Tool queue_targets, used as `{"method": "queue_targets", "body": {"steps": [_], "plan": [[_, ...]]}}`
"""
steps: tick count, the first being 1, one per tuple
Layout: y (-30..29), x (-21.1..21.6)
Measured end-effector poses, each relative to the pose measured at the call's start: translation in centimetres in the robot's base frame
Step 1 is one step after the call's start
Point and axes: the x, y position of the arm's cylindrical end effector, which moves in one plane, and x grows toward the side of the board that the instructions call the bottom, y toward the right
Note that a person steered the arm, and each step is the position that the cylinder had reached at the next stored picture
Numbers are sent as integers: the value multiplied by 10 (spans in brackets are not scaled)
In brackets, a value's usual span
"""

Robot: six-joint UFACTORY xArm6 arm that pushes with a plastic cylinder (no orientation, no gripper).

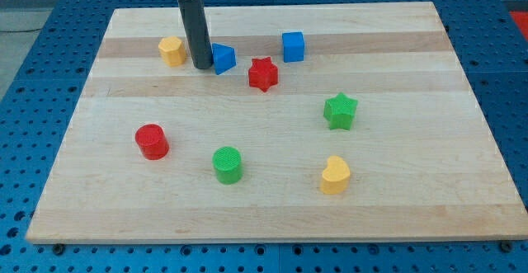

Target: Move the red star into the red circle

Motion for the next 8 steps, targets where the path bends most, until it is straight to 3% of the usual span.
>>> {"method": "queue_targets", "body": {"steps": [1,3,6,8], "plan": [[17,1],[118,-18],[106,66],[71,97]]}}
